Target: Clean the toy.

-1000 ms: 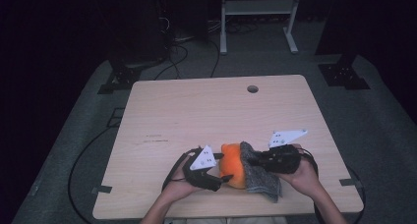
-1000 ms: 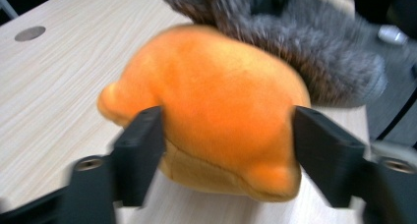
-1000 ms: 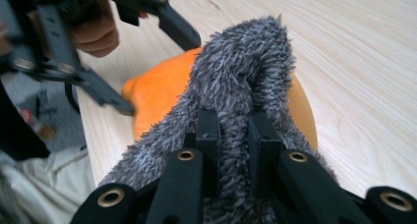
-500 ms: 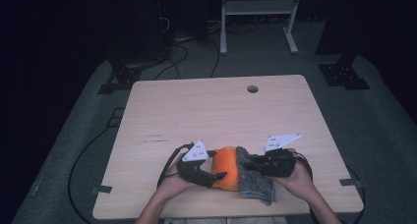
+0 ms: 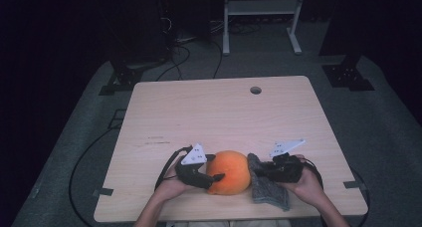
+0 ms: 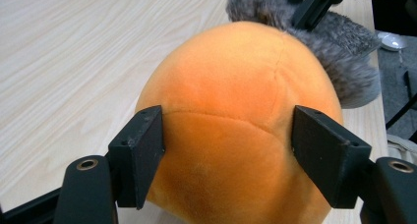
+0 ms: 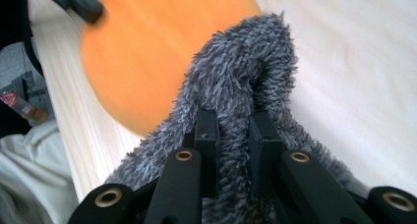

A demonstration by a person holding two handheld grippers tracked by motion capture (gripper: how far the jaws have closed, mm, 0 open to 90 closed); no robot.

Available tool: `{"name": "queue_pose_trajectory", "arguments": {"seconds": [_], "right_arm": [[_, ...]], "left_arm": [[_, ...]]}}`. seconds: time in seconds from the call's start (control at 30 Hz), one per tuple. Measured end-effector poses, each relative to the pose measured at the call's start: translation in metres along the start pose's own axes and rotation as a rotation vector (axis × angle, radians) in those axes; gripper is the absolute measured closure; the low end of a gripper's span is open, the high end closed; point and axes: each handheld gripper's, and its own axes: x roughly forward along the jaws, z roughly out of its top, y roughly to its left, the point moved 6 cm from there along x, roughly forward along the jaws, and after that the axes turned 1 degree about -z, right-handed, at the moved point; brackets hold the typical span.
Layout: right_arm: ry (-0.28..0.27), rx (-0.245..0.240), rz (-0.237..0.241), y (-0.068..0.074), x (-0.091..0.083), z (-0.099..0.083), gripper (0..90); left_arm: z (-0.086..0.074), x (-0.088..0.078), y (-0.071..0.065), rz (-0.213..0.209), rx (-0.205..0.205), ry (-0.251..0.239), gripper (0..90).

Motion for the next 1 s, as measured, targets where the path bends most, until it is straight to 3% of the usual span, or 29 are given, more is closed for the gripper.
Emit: {"name": "queue_pose_trajectory", "arguments": {"seconds": [0.1,0.27,0.37,0.47,0.57,0.73,0.83,1.0], "right_arm": [[-0.028,0.003,0.023,0.003,-0.004,0.005,77.2],[-0.112,-0.064,0.087,0.026,-0.009,0.042,77.2],[-0.096,-0.115,0.082,0.034,-0.001,0.057,76.9],[-0.094,-0.082,0.097,0.027,0.002,0.055,77.1],[-0.089,0.007,0.106,0.008,0.002,0.035,77.2],[-0.002,0.09,0.093,-0.01,0.006,-0.004,77.3],[-0.005,0.091,0.108,-0.009,0.003,-0.004,77.4],[-0.026,0.016,0.105,0.005,-0.002,0.024,77.6]], "left_arm": [[0.0,0.001,-0.001,0.005,0.009,0.003,28.7],[0.001,0.003,-0.003,0.008,0.029,0.006,28.8],[-0.003,0.001,-0.001,0.009,0.025,0.011,29.1],[-0.007,0.0,0.002,0.0,0.011,-0.004,29.5],[-0.007,0.001,0.003,-0.005,0.013,-0.005,29.5],[-0.005,0.002,0.002,-0.004,0.014,-0.004,29.3],[-0.003,0.003,0.0,0.005,0.021,0.0,29.3],[-0.003,0.003,0.0,0.02,0.033,0.018,29.4]]}}
